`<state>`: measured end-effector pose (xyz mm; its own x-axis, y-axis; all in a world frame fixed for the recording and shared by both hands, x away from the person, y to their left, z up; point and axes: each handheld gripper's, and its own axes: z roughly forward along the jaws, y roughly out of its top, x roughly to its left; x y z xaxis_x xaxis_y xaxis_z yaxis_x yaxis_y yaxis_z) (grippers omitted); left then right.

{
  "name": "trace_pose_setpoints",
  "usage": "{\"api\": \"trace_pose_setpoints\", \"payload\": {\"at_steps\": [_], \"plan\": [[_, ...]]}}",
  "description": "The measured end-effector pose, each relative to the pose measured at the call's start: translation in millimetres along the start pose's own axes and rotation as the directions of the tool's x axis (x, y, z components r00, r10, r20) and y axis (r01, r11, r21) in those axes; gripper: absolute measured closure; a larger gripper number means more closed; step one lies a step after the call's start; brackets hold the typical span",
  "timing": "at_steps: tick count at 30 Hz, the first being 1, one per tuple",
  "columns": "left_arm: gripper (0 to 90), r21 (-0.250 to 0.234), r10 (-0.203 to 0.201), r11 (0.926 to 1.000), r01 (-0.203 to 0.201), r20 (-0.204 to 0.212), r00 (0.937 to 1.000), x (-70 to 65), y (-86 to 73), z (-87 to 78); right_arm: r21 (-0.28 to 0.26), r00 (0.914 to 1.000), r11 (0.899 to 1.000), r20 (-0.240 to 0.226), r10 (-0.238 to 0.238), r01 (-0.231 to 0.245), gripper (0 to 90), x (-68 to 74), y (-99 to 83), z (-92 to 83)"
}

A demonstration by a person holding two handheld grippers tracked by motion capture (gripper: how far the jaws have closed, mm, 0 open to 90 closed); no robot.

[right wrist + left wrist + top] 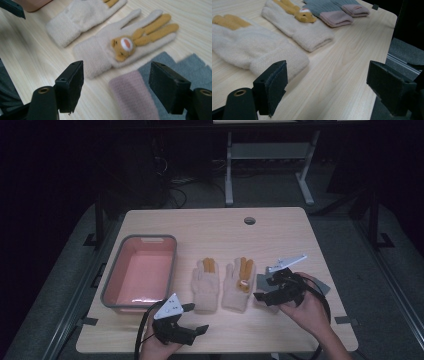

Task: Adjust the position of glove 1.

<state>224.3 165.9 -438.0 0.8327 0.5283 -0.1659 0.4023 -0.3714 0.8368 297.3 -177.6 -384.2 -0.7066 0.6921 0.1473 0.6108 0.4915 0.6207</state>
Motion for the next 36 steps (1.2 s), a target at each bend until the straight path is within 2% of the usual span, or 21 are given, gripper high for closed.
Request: {"api": "trace_pose_setpoints", "payload": {"at_steps": [3, 6, 11, 16, 25, 30, 31, 36], "plan": [[17.1, 0.003, 0.006, 1.0000, -0.006, -0.002, 1.0000, -1.1, 0.3, 0.3, -0.004, 0.9998, 1.000, -0.019, 0.002, -0.003, 28.0, -1.3, 6.8, 2.1], [17.1, 0.002, 0.005, 1.0000, -0.005, -0.001, 1.0000, -1.7, 0.3, 0.4, -0.005, 0.9998, 1.000, -0.018, 0.001, -0.001, 28.0, -1.2, 11.2, 3.8], [17.1, 0.003, 0.005, 1.0000, -0.005, -0.002, 1.0000, -1.4, 0.3, 0.5, -0.011, 0.9994, 1.000, -0.030, -0.019, 0.019, 28.0, -1.2, 26.9, 8.2], [17.1, 0.003, 0.007, 1.0000, -0.007, -0.001, 1.0000, -1.1, 0.6, 0.3, 0.008, 0.9986, 0.999, -0.025, -0.046, 0.046, 28.0, 1.0, 41.1, 14.7], [17.1, -0.003, 0.007, 1.0000, -0.007, -0.008, 0.9999, -0.4, 0.9, -2.0, 0.085, 0.9977, 0.994, -0.017, -0.065, 0.066, 28.5, -1.2, 61.0, 35.7], [17.1, -0.007, 0.007, 1.0000, -0.007, -0.008, 0.9999, 0.2, 1.3, -2.8, 0.117, 0.9979, 0.991, -0.001, -0.065, 0.065, 29.4, -2.8, 61.8, 46.7], [17.1, -0.006, 0.006, 1.0000, -0.006, -0.008, 0.9999, 0.2, 1.2, -2.4, 0.139, 0.9971, 0.987, -0.009, -0.076, 0.076, 32.2, -3.4, 61.2, 52.4], [17.1, 0.000, 0.007, 1.0000, -0.007, -0.006, 1.0000, 0.4, 1.0, -1.8, 0.182, 0.9965, 0.980, -0.012, -0.082, 0.083, 32.7, -3.0, 61.5, 63.5]]}}
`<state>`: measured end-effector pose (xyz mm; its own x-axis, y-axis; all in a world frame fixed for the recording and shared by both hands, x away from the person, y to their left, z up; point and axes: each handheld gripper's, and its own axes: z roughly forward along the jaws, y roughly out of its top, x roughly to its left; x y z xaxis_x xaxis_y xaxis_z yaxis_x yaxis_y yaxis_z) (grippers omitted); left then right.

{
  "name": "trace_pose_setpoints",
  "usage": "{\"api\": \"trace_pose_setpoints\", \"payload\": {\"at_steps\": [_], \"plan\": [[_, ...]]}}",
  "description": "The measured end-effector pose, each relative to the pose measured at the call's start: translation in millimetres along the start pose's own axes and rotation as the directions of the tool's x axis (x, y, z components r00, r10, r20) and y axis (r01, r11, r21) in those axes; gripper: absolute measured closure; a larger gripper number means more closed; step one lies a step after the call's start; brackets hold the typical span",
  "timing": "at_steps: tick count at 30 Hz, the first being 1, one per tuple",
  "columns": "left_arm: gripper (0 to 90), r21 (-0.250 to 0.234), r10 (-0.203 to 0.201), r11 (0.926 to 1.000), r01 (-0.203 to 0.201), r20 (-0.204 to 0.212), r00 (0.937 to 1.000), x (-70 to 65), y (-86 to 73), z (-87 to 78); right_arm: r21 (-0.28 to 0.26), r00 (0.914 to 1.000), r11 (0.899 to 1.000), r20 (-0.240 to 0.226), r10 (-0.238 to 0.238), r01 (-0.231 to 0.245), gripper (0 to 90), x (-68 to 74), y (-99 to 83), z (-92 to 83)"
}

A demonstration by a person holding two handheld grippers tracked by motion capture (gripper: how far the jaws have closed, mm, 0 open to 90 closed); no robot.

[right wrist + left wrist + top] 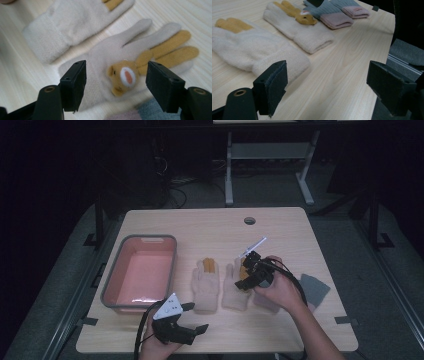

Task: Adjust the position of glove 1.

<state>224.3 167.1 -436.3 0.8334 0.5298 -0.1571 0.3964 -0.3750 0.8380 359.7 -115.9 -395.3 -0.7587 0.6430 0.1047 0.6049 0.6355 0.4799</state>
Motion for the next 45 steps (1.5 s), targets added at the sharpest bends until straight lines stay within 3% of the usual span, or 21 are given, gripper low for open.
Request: {"api": "trace_pose_setpoints", "payload": {"at_steps": [9, 14, 19, 33, 45], "plan": [[17.1, -0.008, -0.004, 1.0000, 0.004, -0.002, 1.0000, 1.1, 0.3, -1.0, 0.069, 0.9994, 0.997, 0.006, 0.033, -0.034, 37.3, -7.3, 5.8, 21.3], [17.1, -0.005, -0.002, 1.0000, 0.002, 0.001, 1.0000, 0.8, 0.2, -1.4, 0.125, 0.9979, 0.990, 0.034, 0.055, -0.059, 41.1, -11.7, 6.1, 34.5], [17.1, -0.005, -0.003, 1.0000, 0.003, 0.001, 1.0000, 1.0, 0.4, -1.3, 0.137, 0.9957, 0.986, 0.010, 0.092, -0.092, 47.4, -14.3, 2.7, 46.2], [17.1, -0.017, -0.011, 0.9998, 0.011, 0.001, 0.9999, 1.6, 0.7, -2.2, 0.146, 0.9947, 0.984, 0.044, 0.093, -0.098, 55.3, -11.7, 2.7, 44.8], [17.1, -0.014, -0.014, 0.9998, 0.014, 0.002, 0.9999, 2.4, 0.5, -2.4, 0.126, 0.9967, 0.989, 0.028, 0.076, -0.079, 62.3, -9.6, 1.9, 35.6]]}}
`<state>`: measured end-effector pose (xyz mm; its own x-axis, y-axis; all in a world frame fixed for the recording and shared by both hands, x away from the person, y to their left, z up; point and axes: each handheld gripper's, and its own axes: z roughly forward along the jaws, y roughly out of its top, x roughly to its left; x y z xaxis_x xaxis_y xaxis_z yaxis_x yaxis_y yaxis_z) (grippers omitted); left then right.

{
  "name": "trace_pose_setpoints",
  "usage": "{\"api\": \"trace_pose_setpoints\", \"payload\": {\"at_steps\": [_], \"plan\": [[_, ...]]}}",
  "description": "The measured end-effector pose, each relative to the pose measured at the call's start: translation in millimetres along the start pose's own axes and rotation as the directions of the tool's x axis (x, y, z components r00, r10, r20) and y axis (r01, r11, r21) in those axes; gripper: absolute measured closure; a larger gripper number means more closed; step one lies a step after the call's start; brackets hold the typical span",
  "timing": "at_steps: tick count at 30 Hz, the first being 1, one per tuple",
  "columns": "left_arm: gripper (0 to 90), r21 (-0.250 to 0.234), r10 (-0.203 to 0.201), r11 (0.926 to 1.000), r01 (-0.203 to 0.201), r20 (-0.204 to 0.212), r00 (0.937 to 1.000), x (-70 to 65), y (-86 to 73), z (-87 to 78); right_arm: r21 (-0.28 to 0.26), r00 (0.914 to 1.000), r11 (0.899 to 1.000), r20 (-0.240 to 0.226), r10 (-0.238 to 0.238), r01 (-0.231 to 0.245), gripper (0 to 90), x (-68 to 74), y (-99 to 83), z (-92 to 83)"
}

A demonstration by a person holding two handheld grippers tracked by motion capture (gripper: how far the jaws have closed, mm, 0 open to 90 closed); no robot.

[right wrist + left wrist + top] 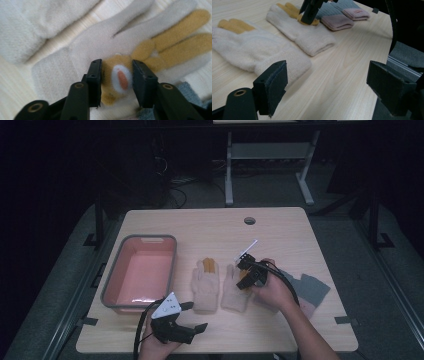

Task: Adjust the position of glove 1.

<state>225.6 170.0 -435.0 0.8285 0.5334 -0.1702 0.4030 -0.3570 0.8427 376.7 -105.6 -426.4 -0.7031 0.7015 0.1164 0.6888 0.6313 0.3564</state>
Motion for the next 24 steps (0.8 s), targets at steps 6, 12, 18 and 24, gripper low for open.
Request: {"api": "trace_pose_setpoints", "payload": {"at_steps": [6, 12, 18, 24], "plan": [[17.1, -0.001, 0.001, 1.0000, -0.001, -0.002, 1.0000, -0.2, 0.1, -0.7, -0.004, 0.9998, 1.000, 0.008, -0.019, 0.019, 63.6, 1.3, 1.0, -10.1], [17.1, -0.006, 0.000, 1.0000, 0.000, -0.006, 1.0000, 0.6, 0.2, -1.1, -0.005, 0.9987, 0.999, 0.003, -0.052, 0.052, 65.5, 6.6, 4.7, -19.0], [17.1, -0.016, -0.011, 0.9998, 0.011, -0.007, 0.9999, 1.4, 0.0, -1.9, -0.022, 0.9974, 0.997, -0.011, -0.071, 0.071, 66.4, 9.6, 9.2, -31.3], [17.1, -0.020, -0.009, 0.9998, 0.008, -0.012, 0.9999, 1.7, 0.2, -3.2, -0.037, 0.9948, 0.994, -0.006, -0.102, 0.101, 66.7, 14.9, 13.6, -44.4]]}}
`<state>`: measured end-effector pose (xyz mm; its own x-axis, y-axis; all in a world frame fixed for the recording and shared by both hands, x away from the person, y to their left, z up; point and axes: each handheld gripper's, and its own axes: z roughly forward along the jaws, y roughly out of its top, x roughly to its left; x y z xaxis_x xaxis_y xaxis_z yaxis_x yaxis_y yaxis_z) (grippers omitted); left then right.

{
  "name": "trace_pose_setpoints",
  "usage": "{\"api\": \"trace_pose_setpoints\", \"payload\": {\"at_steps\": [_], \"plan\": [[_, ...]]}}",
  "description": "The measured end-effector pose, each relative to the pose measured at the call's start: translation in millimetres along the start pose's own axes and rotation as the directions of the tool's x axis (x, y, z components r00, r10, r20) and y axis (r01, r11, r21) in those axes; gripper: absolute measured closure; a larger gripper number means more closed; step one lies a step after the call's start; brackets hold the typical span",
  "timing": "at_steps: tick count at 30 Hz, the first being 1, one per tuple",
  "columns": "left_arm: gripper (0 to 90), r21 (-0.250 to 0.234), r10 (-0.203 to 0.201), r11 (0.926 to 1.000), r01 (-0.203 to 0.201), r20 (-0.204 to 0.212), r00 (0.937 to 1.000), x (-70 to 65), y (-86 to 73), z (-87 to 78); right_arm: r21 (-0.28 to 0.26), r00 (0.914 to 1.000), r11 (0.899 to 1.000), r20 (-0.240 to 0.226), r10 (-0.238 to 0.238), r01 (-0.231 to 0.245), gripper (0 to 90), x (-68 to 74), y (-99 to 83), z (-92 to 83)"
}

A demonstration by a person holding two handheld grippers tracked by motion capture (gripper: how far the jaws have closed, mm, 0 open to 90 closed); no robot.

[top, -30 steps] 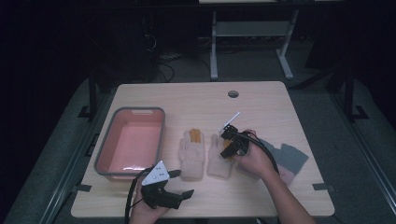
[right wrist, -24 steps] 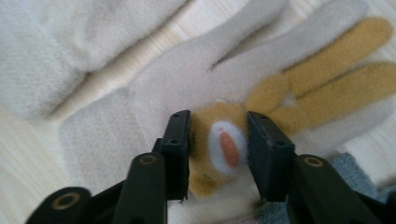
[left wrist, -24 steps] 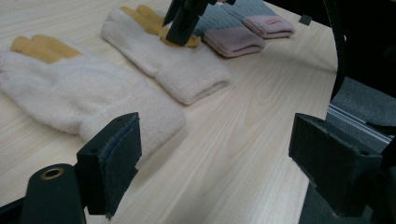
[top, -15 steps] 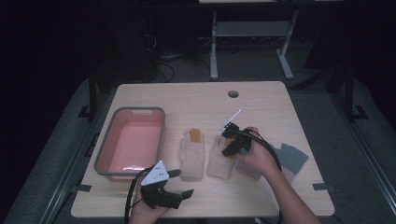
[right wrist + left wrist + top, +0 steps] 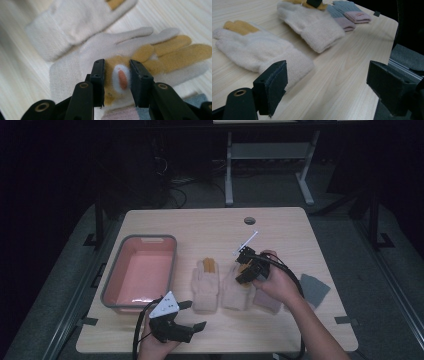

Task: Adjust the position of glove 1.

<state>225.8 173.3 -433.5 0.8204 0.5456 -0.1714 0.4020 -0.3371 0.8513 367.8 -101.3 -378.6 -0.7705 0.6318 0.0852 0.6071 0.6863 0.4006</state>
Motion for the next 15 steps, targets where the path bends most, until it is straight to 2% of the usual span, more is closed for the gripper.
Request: {"api": "trace_pose_setpoints", "payload": {"at_steps": [7, 8, 15], "plan": [[17.0, 0.006, 0.001, 1.0000, -0.001, 0.001, 1.0000, 0.1, -0.2, 0.3, -0.015, 0.9995, 0.999, 0.000, -0.033, 0.033, 66.7, 8.5, 8.7, -11.0], [17.0, 0.006, -0.002, 1.0000, 0.002, 0.000, 1.0000, -0.1, -0.3, 0.2, -0.022, 0.9986, 0.998, 0.000, -0.053, 0.053, 66.7, 12.6, 13.8, -13.9], [17.1, -0.005, -0.001, 1.0000, 0.001, -0.005, 1.0000, -0.5, 0.1, -1.7, -0.035, 0.9939, 0.993, -0.007, -0.110, 0.110, 66.6, 27.9, 34.3, -14.0]]}}
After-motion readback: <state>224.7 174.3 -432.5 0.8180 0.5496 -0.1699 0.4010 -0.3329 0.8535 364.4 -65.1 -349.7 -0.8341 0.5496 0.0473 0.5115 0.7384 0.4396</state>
